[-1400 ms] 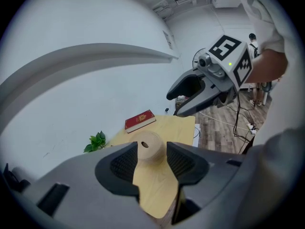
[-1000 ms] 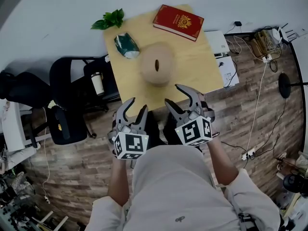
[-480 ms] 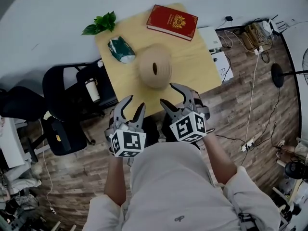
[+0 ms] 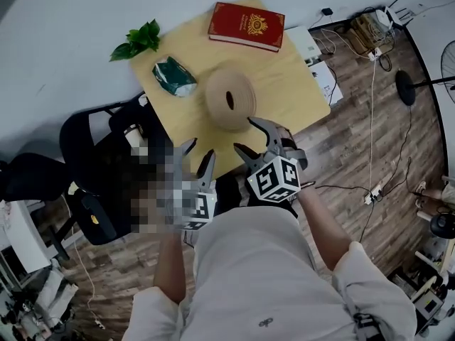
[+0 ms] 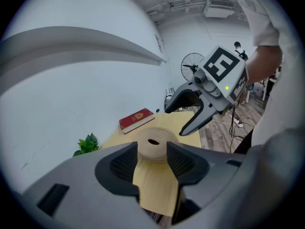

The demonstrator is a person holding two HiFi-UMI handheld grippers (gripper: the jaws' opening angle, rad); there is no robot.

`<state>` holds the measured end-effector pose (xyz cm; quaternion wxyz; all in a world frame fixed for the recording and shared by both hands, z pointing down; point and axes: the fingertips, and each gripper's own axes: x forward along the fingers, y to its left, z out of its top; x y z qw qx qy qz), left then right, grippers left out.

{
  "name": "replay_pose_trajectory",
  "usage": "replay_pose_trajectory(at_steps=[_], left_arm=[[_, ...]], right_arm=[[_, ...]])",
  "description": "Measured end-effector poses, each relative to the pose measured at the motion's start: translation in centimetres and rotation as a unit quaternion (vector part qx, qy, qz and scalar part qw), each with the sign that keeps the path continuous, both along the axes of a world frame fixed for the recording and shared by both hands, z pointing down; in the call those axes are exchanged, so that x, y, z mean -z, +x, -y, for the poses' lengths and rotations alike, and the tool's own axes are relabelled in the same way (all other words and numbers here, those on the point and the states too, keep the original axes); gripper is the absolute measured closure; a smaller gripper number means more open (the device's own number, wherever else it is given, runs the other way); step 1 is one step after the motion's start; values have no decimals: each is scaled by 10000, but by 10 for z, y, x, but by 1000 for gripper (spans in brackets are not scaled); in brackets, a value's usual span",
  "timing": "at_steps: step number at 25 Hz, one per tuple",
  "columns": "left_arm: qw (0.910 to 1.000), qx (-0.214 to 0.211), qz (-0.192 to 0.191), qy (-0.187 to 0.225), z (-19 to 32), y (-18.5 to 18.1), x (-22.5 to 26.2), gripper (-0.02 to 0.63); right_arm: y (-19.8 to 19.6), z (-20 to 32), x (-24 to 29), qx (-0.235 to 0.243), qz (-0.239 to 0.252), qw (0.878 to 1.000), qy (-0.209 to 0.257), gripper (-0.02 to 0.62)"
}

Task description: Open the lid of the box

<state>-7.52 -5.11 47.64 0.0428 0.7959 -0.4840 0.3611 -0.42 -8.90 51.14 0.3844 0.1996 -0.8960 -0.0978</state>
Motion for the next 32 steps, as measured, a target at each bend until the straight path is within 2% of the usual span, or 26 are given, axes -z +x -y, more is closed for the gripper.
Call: replay_pose_trajectory(at_steps=[15,32], left_arm=[[9983,-546,-130,-139,10,-19,-24,417],[9973,-539,-421,-258,13,-25,-48,417]], right_arm=[[-15,9,-47,-443,-385,9981,-197,262],[-24,22,-95,-585,-684,9954,-326,244]])
